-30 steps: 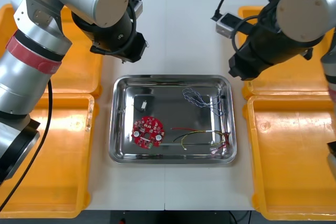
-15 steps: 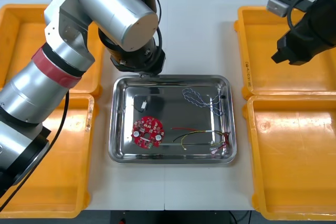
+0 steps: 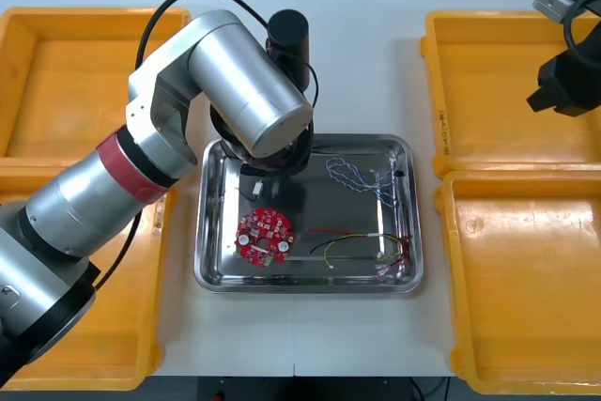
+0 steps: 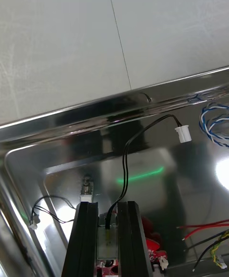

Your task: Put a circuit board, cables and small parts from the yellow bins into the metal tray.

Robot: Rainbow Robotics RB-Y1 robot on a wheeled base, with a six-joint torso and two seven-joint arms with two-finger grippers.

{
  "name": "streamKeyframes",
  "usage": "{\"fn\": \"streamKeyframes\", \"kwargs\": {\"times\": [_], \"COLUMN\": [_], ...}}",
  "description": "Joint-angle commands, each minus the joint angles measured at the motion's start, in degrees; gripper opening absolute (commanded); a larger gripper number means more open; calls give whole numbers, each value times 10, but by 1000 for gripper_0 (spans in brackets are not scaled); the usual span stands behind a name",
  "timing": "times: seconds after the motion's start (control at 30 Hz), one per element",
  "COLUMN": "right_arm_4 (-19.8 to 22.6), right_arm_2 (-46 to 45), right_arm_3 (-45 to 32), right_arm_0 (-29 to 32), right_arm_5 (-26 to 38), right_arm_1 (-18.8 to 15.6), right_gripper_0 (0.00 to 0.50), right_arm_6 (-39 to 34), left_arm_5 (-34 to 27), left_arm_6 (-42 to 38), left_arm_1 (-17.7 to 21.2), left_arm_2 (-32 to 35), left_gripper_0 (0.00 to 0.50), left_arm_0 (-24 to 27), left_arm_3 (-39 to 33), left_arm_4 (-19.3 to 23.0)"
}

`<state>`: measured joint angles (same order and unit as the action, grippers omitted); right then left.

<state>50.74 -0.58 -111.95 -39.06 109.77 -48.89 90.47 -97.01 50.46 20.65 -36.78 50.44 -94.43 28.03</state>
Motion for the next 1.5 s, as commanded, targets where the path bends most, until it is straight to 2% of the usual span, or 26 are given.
{"fn": "streamKeyframes", "kwargs": {"times": [0.03,0.27,0.43,0.6,0.9,1.2,1.4,1.47,1.5], "right_arm_4": [-6,-26,-15,-10,16,35,30,30,32], "right_arm_2": [-28,-49,-52,-58,-92,-140,-144,-144,-144], "right_arm_3": [-27,-51,-63,-70,-91,-91,-91,-89,-86], "right_arm_0": [33,82,108,133,195,248,258,261,261], "right_arm_5": [2,2,2,2,2,-3,-11,-14,-16], "right_arm_1": [-36,-38,-40,-42,-79,-87,-88,-88,-88], "right_gripper_0": [500,500,500,500,500,500,500,500,500], "right_arm_6": [-26,-53,-103,-122,-135,-152,-216,-237,-243], "left_arm_5": [31,57,73,80,129,130,130,133,133], "left_arm_6": [-88,-108,-119,-121,-120,-121,-121,-122,-122], "left_arm_1": [-18,-18,-18,-18,-18,-18,-18,-18,-18], "left_arm_2": [-30,-54,-66,-69,-73,-73,-73,-73,-73], "left_gripper_0": [0,0,0,0,0,0,1,11,88], "left_arm_0": [-17,-39,-51,-53,-53,-53,-53,-53,-53], "left_arm_3": [-20,-20,-17,-10,36,36,36,36,36], "left_arm_4": [-19,-39,-54,-57,-70,-69,-69,-67,-66]}}
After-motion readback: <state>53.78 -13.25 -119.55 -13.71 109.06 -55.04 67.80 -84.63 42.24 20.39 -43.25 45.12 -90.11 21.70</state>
